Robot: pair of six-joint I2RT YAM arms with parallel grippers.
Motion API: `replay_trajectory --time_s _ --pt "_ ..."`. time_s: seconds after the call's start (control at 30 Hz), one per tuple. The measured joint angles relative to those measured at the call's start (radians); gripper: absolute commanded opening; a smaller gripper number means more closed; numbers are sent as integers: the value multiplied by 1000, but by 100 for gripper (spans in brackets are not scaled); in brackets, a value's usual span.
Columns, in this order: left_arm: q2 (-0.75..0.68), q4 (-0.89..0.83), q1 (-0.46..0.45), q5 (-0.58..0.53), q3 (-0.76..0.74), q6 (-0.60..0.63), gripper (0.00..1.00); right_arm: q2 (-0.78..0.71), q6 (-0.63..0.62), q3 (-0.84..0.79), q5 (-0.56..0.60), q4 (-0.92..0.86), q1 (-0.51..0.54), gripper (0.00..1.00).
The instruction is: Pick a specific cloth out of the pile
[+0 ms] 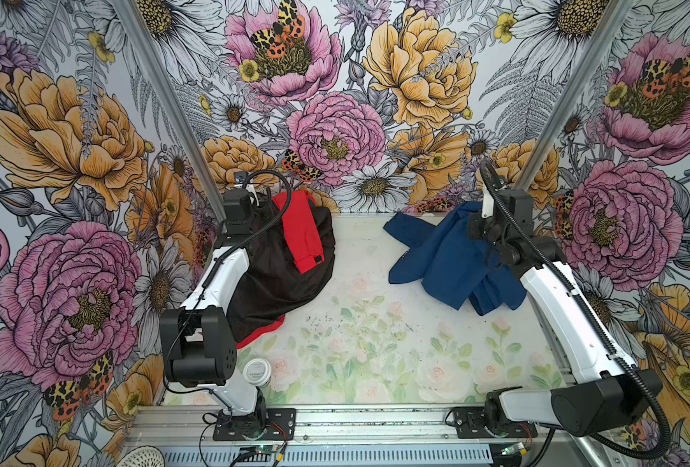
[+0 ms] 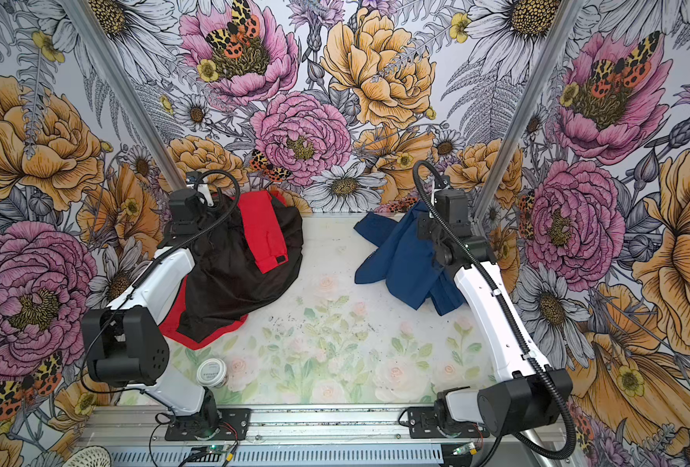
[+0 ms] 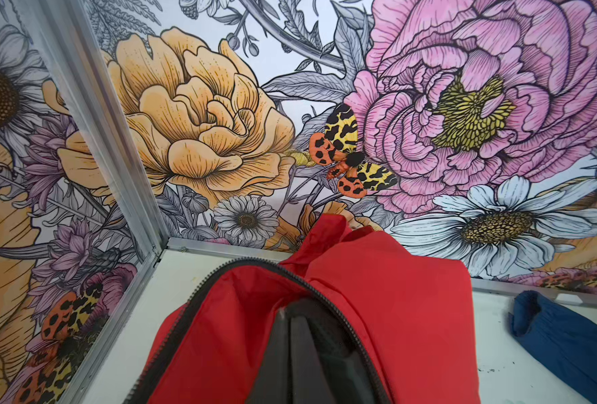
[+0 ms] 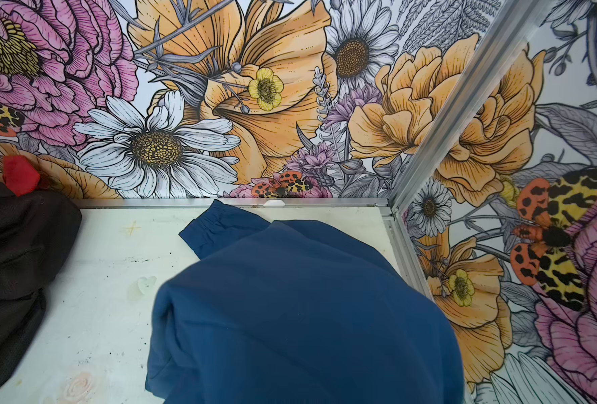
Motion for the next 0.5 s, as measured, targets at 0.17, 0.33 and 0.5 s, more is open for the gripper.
replay_trajectory --time_s 0.17,0.33,0.5 --pt "0 19 31 -7 -37 -16 0 0 0 -22 0 2 0 0" --pt "0 43 57 -34 -60 -25 0 0 0 -50 0 9 2 0" --pt "0 64 71 -87 -103 -35 0 4 0 -83 0 17 3 0"
